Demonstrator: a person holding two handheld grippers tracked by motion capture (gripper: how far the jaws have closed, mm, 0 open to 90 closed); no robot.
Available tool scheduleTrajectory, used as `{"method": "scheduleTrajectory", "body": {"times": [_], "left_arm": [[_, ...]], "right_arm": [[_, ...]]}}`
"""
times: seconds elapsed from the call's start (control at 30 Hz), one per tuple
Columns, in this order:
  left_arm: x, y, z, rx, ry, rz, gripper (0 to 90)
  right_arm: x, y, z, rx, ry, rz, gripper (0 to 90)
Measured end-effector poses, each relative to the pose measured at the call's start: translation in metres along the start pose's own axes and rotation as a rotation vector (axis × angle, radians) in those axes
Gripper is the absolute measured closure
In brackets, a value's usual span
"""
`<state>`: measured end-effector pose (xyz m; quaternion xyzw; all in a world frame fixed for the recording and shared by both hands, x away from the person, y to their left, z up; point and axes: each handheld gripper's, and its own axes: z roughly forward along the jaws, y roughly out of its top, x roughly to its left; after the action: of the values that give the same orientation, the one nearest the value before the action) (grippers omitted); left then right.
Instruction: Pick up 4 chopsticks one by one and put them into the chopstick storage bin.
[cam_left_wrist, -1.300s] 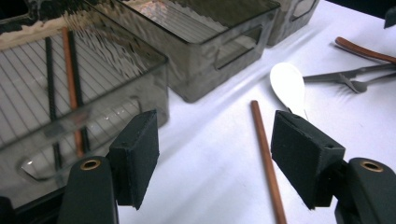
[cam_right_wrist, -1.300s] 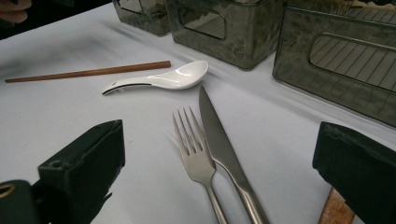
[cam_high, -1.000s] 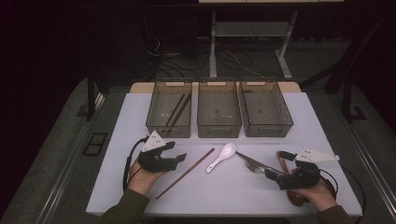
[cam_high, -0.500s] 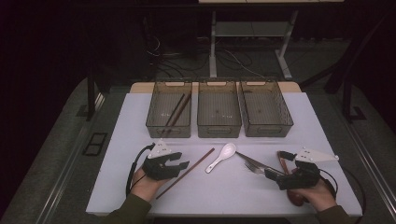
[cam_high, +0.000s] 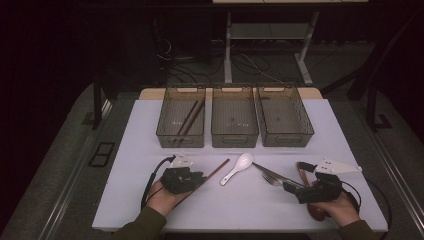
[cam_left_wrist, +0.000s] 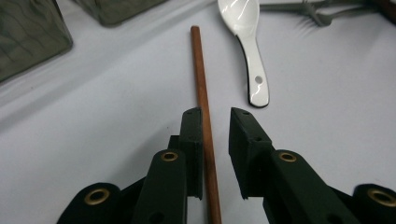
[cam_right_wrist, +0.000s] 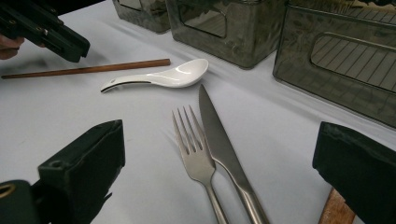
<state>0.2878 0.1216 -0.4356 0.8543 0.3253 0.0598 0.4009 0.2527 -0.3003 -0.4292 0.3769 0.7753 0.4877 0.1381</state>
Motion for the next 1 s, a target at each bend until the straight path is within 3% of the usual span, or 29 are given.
{"method": "scheduleTrajectory", "body": {"times": [0.2, 0.43, 0.63, 0.87, 1.0], "left_arm": [[-0.001, -0.001, 0.005, 0.026, 0.005, -0.011, 75.8], [-0.002, -0.002, 0.009, 0.065, 0.013, 0.01, 76.1], [-0.004, -0.003, 0.011, 0.086, 0.044, 0.049, 77.2], [-0.01, 0.0, 0.013, 0.106, 0.097, 0.068, 82.0], [-0.011, 0.002, 0.013, 0.117, 0.104, 0.072, 83.3]], "right_arm": [[0.0, 0.0, 0.0, 0.0, 0.003, -0.001, 2.7], [-0.001, 0.0, 0.001, 0.003, 0.003, 0.002, 2.7], [-0.001, 0.0, 0.001, -0.001, 0.004, 0.005, 2.7], [-0.001, 0.0, 0.001, 0.002, 0.002, 0.004, 2.7], [-0.001, 0.0, 0.001, 0.0, 0.008, 0.001, 2.7]]}}
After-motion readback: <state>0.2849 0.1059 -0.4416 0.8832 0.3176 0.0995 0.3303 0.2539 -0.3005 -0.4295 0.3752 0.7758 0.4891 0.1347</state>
